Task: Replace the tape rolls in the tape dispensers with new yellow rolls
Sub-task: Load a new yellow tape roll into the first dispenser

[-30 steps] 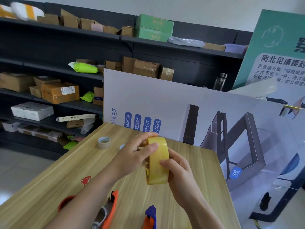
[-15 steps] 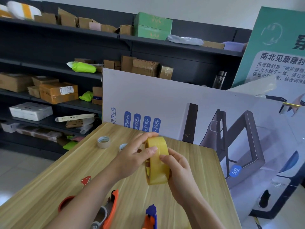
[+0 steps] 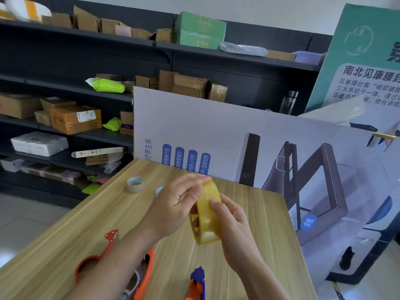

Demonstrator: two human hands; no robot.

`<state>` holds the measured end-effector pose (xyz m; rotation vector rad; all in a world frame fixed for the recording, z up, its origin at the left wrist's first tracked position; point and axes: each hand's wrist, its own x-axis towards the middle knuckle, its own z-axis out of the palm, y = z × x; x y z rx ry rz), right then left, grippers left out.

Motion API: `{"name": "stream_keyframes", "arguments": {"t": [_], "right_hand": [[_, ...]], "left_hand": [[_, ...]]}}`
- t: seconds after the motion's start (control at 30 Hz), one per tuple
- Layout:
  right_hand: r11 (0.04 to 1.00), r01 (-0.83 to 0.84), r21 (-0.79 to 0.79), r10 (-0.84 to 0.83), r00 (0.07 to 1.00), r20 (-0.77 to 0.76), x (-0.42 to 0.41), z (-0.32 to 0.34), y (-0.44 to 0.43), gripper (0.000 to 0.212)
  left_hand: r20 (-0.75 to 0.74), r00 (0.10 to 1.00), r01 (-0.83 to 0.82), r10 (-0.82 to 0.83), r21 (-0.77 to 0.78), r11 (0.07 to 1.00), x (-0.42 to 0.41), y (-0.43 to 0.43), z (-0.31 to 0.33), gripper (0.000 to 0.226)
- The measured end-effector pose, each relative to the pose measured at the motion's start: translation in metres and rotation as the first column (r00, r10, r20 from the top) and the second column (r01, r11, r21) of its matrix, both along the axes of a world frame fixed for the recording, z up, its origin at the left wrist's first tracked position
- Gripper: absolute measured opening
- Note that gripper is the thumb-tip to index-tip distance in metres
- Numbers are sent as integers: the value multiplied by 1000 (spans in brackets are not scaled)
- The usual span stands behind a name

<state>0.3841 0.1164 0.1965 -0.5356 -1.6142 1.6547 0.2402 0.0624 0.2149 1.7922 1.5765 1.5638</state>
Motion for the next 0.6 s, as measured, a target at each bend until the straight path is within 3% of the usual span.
{"name": "stream_keyframes", "arguments": {"t": [0.2, 0.33, 0.5, 0.6], "right_hand": [[999, 44, 8, -44, 999, 22, -1, 3, 1, 27], [999, 49, -15, -48, 998, 27, -2, 3, 1, 29], [999, 36, -41, -35, 999, 31, -1, 4, -1, 33], [998, 26, -56, -23, 998, 50, -1, 4, -1, 32]], "left_hand": [[-31, 999, 29, -29, -7, 1000, 2, -5, -6, 42], [-38, 996, -82, 86, 115, 990, 5, -5, -4, 28], [-7, 991, -133, 135, 134, 982, 5, -1, 0, 4], [-9, 982, -188, 190, 101, 977, 6, 4, -1, 10]]}}
